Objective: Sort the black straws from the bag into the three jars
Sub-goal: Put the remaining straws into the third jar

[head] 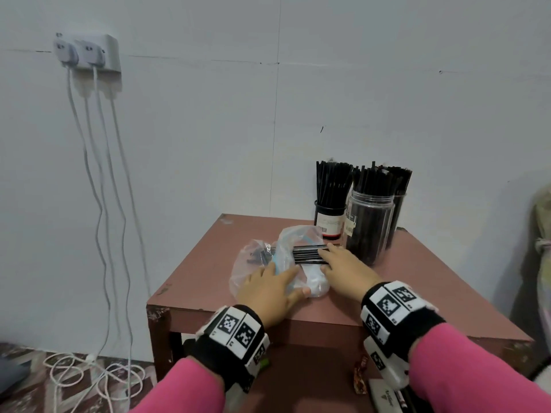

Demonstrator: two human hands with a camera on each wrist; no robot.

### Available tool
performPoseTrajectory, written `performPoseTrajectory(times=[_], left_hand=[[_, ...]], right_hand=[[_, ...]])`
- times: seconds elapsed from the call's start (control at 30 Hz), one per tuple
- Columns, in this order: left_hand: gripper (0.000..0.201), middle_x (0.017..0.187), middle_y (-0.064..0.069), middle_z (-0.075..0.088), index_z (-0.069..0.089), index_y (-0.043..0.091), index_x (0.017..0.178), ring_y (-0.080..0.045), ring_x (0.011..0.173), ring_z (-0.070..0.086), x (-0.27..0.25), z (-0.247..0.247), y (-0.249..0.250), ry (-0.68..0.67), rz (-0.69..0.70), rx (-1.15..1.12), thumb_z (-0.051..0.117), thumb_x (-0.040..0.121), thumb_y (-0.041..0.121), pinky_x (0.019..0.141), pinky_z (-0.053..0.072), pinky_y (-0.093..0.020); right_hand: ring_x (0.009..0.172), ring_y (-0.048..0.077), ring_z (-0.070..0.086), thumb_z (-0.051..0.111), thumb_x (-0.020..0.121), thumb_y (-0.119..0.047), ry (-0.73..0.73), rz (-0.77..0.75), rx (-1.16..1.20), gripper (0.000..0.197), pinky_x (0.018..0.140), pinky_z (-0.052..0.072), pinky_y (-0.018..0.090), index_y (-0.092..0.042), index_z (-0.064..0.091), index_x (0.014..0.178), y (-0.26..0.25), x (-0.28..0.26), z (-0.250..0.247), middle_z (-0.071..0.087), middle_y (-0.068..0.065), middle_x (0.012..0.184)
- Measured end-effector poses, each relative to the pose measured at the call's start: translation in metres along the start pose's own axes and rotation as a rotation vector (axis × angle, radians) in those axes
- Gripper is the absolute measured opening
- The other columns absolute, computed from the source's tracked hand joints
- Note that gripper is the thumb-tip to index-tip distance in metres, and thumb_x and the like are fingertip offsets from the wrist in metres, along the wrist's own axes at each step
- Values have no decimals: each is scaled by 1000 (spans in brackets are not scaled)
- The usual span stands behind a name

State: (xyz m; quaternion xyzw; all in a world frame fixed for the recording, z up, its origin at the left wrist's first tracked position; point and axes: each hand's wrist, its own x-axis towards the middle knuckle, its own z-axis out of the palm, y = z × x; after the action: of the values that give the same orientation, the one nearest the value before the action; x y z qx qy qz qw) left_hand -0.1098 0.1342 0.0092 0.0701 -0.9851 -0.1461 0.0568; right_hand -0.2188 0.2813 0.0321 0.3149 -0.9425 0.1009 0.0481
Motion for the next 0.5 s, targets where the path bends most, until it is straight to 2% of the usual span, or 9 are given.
performPoseTrajectory(times=[0.07,0.1,0.2,0.33,0.5], left_hand=[[49,139,-3,46,44,41,137,-26,130,40,4,5,-3,49,-9,-37,30,95,62,109,30,-42],[45,131,-2,53,51,42,131,-25,125,45,7,6,-5,72,-16,-62,30,96,60,106,33,-42],[37,116,-1,60,62,38,117,-24,112,54,12,5,-8,115,-51,-104,36,97,55,98,41,-42],[29,122,1,54,60,40,115,-22,115,50,14,2,-9,99,-83,-141,45,94,53,100,40,-41],[32,129,-2,48,52,43,123,-26,123,39,18,0,-11,34,-79,-115,47,93,51,103,36,-41]], right_hand=[[140,25,26,34,102,-24,6,33,-30,40,112,28,50,-18,39,142,-1,2,10,30,2,153],[142,24,24,32,103,-26,3,58,-30,42,113,25,51,-20,34,144,-1,2,14,28,0,155],[135,24,35,30,103,-31,31,137,-62,42,110,26,48,-23,34,144,-1,2,22,41,1,145],[126,21,40,37,100,-40,154,161,-119,38,106,31,40,-22,49,132,2,0,29,47,0,134],[124,23,46,43,99,-38,121,166,-36,34,101,34,38,-19,49,126,0,2,28,53,1,132]])
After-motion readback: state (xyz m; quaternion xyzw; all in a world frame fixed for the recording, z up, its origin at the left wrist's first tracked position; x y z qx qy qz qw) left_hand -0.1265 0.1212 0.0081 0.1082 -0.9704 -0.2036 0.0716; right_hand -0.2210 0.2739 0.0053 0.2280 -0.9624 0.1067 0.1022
